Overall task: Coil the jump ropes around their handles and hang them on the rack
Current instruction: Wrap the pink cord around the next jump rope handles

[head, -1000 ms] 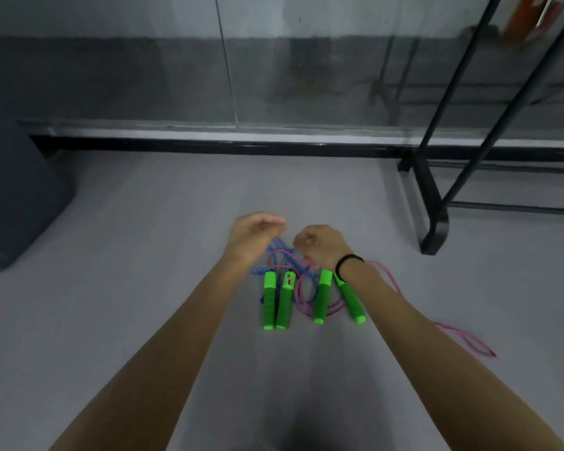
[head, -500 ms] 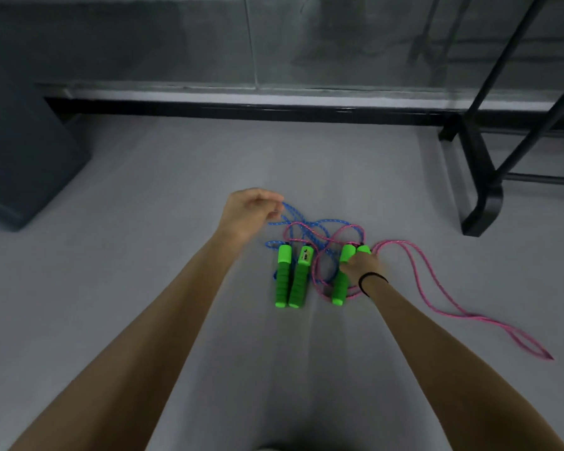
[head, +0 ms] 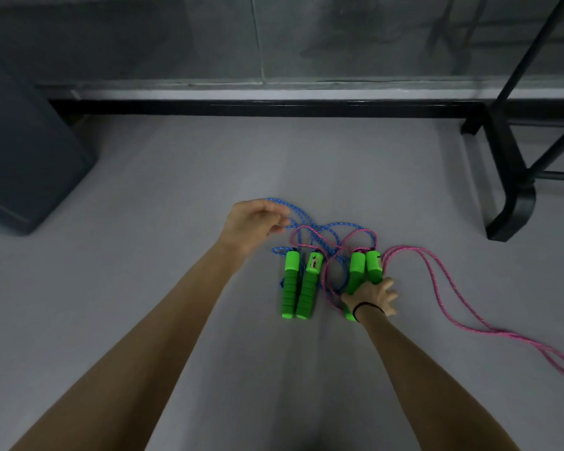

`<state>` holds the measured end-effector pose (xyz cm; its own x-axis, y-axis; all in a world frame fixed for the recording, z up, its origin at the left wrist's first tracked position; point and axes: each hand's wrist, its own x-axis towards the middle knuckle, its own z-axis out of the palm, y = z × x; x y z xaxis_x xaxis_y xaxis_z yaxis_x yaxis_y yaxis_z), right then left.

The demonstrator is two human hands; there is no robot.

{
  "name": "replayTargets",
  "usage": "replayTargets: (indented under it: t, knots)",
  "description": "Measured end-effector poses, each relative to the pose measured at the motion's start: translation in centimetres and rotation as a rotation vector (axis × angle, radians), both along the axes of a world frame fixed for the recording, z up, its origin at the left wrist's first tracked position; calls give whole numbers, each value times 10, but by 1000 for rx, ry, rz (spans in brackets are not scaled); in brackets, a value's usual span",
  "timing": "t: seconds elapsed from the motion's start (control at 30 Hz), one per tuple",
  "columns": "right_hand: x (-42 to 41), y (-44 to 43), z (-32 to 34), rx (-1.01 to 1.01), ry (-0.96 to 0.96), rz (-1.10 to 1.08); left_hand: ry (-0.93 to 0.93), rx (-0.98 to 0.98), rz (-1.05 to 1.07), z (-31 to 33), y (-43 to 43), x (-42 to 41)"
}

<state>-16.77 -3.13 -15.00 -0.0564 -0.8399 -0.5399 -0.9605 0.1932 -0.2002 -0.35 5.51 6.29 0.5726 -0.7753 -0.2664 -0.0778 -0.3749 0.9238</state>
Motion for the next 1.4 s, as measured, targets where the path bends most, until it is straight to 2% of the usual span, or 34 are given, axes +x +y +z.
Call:
replayTargets:
  t: [0.13, 0.37, 0.53, 0.63, 0.77, 0.83, 0.9, 0.97, 1.03, 1.1, 1.23, 1.4]
  knots:
    - [-3, 1, 7, -17, -161, -32, 1, 0, -12, 1, -1, -5]
    - [16, 22, 73, -141, -878, -106, 104, 44, -16, -10, -7, -26]
    - [22, 57, 133, -194, -1090, 136, 153, 147, -222, -13, -3, -36]
    - [26, 76, 163, -332, -1081, 293, 175, 46, -228, -6, -3, -40]
    - [11, 76, 197, -305, -1001, 424, 310, -29, -185, 8, 7, -30]
    - [1, 58, 212, -460, -906, 420, 335, -32, -217, 12, 14, -23]
    - [-3, 29, 222, -588, -955, 342, 297, 5, -283, 16, 21, -20]
    - [1, 6, 232, -480, -1081, 402, 212, 50, -363, 20, 25, -17]
    - [9, -9, 238, -292, -1142, 561, 131, 67, -451, 27, 26, -15]
    - [15, -16, 244, -189, -1178, 629, 67, 82, -497, 38, 26, -13]
    - [12, -34, 257, -189, -1256, 484, -39, 135, -541, 56, 26, -3]
    - [-9, -60, 274, -289, -1168, 288, -113, 167, -520, 70, 33, 16]
